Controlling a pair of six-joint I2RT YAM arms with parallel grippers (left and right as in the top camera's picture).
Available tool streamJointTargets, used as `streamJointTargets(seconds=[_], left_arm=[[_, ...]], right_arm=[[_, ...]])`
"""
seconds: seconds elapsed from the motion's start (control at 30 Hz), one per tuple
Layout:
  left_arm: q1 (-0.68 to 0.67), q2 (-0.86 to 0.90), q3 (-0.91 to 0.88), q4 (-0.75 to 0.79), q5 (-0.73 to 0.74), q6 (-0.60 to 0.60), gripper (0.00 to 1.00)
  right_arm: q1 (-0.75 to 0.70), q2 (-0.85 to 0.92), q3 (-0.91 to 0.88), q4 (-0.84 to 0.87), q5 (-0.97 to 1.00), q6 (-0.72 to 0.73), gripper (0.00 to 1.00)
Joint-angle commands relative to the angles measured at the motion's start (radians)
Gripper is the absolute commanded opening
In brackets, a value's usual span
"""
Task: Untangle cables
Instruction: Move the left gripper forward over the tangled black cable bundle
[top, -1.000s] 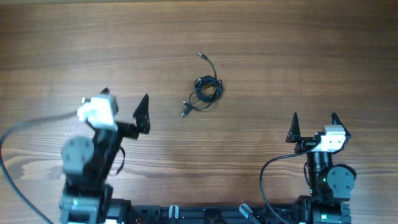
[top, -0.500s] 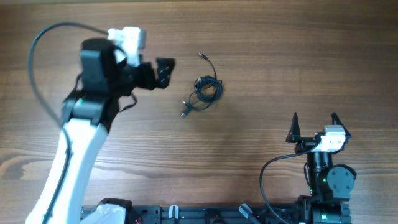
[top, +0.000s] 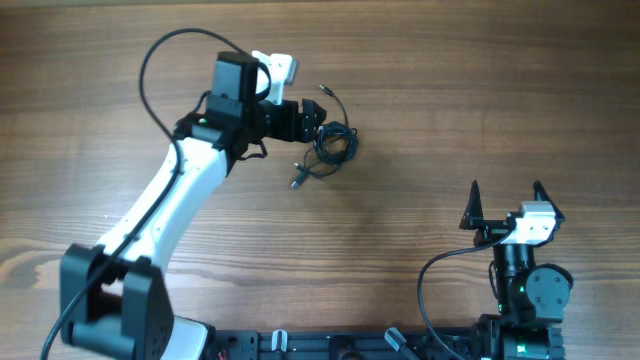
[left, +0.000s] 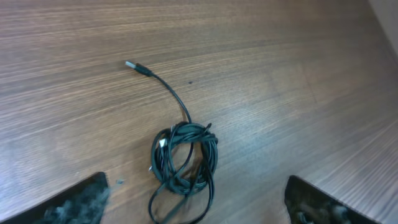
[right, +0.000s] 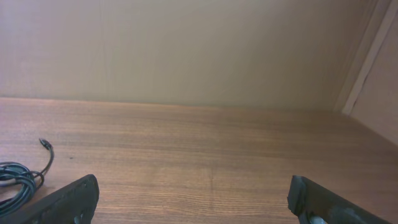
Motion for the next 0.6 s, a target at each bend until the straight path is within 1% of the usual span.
streamJointTargets(seconds=[0.0,0.07,0.17,0.3,0.37,0.47,0.57], left_arm=[[-0.054,0.104,0.019,0.040,-0.047,-0.001,0.79],[-0.084,0.152,0.019,0.060,-0.125,-0.002,0.74],[-0.124,0.219,0.019,0.092,-0.240,-0.018,0.62],[-0.156,0.291,0.019,0.137,-0.330,-0.095,0.58],[-0.158,0.317,0.019,0.149,-0.365,-0.156,0.56],[-0.156,0.344,0.019,0.153,-0.410,-0.239,0.45],[-0.156,0.363,0.019,0.150,-0.423,-0.290,0.24]], right_arm=[[0.007,-0.011,-0.001,0.002,-0.016,-0.008,0.99],[0.007,-0.011,-0.001,0.002,-0.016,-0.008,1.00],[0.007,-0.011,-0.001,0.002,-0.016,-0.008,1.00],[0.007,-0.011,-0.001,0.002,-0.016,-0.008,1.00],[0.007,-0.011,-0.001,0.002,-0.016,-0.008,1.00],[0.007,-0.011,-0.001,0.002,-0.016,-0.008,1.00],[0.007,-0.011,-0.001,0.002,-0.016,-0.008,1.00]])
